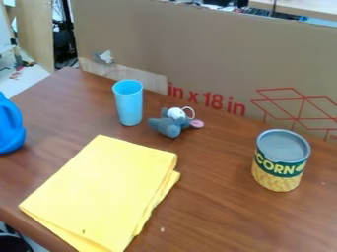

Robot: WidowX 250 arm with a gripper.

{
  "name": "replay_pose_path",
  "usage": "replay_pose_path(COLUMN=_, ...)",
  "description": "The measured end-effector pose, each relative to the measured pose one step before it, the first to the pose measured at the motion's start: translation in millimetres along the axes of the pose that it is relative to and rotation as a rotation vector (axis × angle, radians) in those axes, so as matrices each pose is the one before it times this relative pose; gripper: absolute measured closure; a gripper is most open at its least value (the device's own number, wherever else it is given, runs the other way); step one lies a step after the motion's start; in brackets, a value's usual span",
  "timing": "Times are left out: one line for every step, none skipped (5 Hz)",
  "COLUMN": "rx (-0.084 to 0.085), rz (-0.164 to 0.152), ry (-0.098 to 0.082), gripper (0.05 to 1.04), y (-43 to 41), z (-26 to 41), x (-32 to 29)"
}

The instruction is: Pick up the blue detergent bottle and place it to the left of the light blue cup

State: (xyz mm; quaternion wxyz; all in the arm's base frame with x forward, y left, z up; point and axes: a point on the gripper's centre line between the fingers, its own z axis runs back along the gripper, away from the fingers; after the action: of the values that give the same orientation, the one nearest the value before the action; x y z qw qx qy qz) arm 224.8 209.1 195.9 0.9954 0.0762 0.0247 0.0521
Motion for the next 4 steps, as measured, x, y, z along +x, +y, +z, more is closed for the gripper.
replay_pose_path(rx=0.0044, rz=0.0115, ry=0.0003, gripper=0.083, y=3.20, z=-12.44, x=7.41)
replay_pose_path(rx=0.0064, rz=-0.0040, ry=-0.0078, gripper=0.083, y=0.85, z=-16.84, x=6.03)
replay_pose_path(rx=0.0037, rz=0.0114, ry=0.0557, gripper=0.083, y=3.94, z=-20.23, x=2.65)
replay_pose_path(rx=0.0038, rz=0.0159, ry=0.0176, gripper=0.083, y=1.26, z=-2.70, x=-0.66)
